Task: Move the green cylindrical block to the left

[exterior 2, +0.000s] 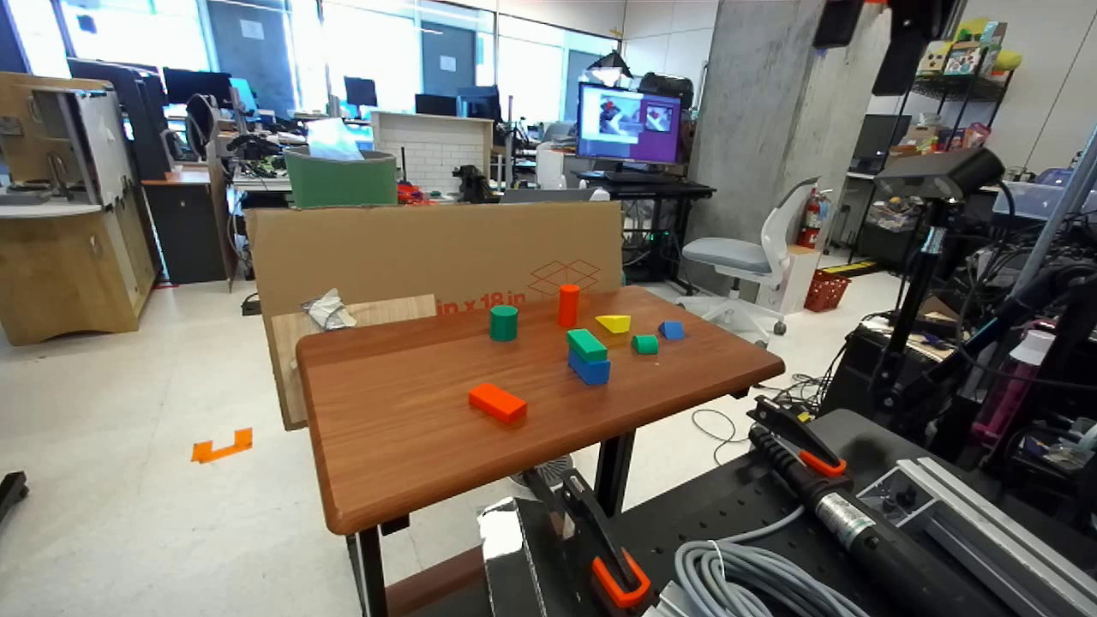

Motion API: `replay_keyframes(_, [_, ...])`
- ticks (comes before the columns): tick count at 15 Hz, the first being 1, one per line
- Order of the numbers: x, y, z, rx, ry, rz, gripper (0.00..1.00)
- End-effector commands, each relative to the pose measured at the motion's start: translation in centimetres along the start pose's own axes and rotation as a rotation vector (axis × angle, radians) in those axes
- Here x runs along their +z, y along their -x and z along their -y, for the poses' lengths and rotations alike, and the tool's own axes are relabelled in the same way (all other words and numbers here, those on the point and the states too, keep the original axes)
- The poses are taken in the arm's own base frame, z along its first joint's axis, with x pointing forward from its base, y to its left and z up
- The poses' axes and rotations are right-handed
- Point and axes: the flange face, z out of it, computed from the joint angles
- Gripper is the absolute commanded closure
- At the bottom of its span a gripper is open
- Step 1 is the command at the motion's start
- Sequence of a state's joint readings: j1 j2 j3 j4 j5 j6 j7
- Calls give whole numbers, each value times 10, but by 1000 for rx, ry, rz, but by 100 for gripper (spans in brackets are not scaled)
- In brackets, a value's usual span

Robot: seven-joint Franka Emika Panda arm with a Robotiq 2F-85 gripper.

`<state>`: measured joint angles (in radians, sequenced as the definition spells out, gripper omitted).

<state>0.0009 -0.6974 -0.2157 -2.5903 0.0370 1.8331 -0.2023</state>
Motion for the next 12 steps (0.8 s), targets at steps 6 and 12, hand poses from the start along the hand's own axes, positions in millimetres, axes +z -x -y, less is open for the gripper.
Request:
replay_keyframes(6, [44,-105,44,6,125,-69,0])
replay_keyframes(12, [65,-178,76,35,159,-79,0])
